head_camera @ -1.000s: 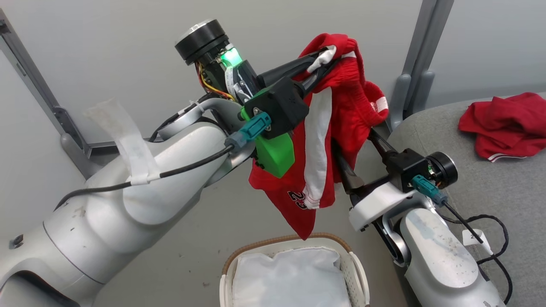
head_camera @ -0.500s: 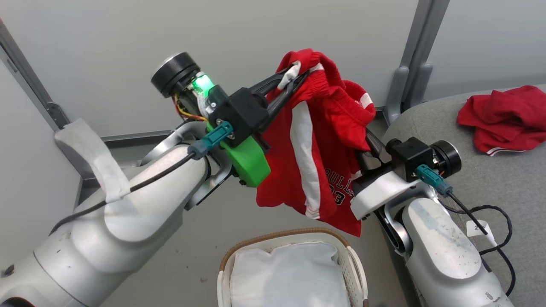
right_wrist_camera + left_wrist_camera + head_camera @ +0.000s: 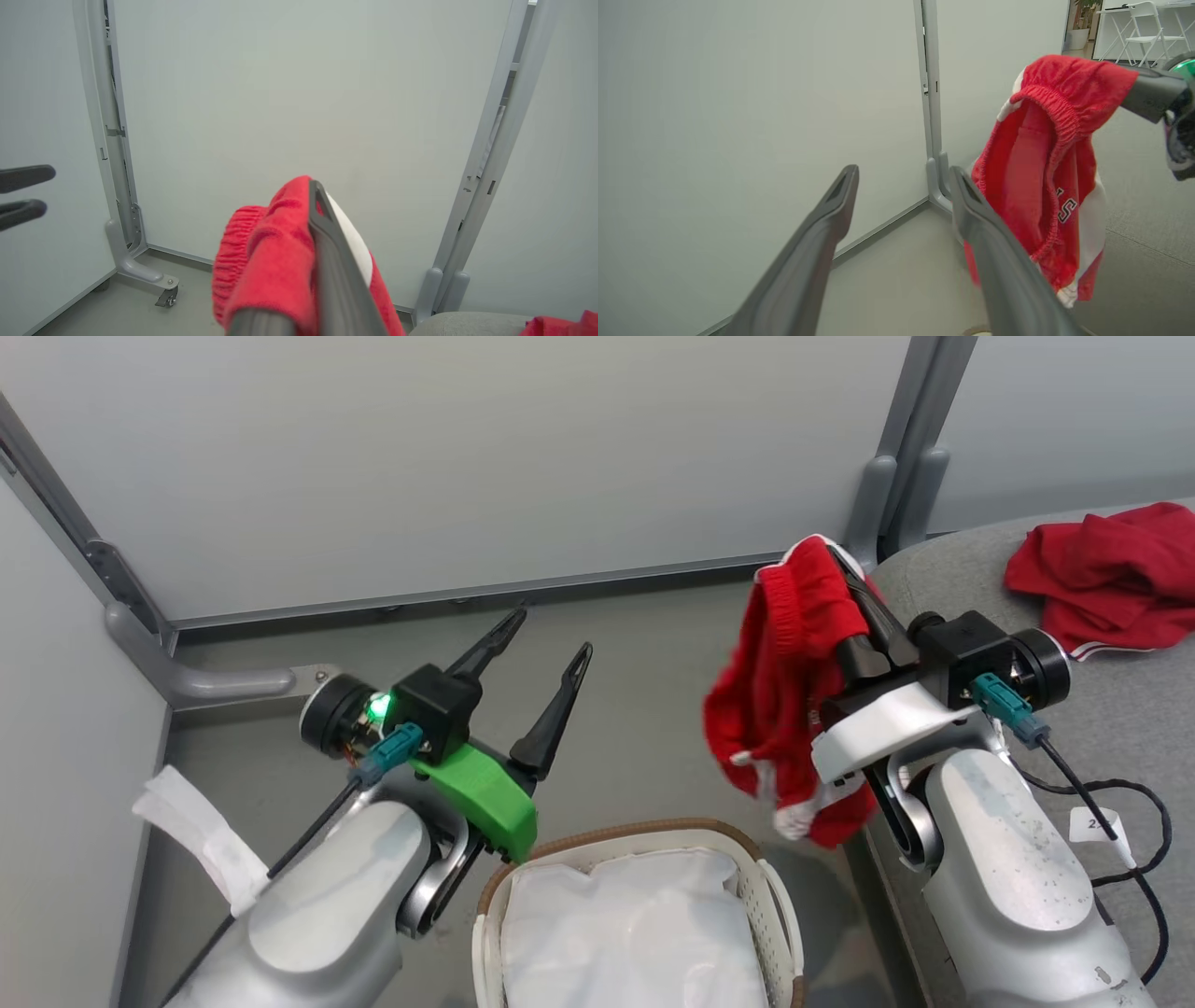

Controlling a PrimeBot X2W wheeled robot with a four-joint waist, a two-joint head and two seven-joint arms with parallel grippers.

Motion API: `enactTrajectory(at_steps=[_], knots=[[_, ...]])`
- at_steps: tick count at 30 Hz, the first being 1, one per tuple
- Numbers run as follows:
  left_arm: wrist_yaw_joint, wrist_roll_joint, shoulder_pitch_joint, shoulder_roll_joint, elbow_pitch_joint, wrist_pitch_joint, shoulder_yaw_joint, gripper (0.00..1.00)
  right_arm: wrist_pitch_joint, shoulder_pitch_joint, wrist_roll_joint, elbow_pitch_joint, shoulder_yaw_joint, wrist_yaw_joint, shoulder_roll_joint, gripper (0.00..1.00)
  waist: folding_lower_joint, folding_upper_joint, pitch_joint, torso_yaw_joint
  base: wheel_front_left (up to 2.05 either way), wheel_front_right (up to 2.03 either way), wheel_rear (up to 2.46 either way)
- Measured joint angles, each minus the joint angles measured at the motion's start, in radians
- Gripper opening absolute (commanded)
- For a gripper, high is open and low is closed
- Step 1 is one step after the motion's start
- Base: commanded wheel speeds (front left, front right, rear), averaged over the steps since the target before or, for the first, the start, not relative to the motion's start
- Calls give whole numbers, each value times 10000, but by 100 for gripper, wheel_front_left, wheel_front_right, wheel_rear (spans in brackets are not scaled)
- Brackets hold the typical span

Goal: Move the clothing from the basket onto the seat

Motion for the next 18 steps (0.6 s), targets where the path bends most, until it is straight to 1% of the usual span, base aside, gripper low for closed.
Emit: enactTrajectory(at_steps=[3, 8, 12, 18], knots=[[-4, -19, 635, -178, -46, -31, 495, 100, 0, 6, -50, -8, -184, 0, -6, 0, 0, 0, 45, -12, 0, 0, 0], [23, 477, 1777, -426, -132, -35, 1432, 100, 0, 86, -86, -40, -366, 0, -6, 0, 0, 0, 101, -63, 0, 0, 0], [-184, 838, 2433, -696, -75, -44, 1927, 100, 0, 91, -138, -58, -481, 0, -2, 0, 0, 0, 118, -80, 0, 0, 0], [-464, 1354, 2800, -1028, 0, -44, 2602, 100, 0, 89, -163, -84, -621, 0, -2, 0, 0, 0, 139, -113, 0, 0, 0]])
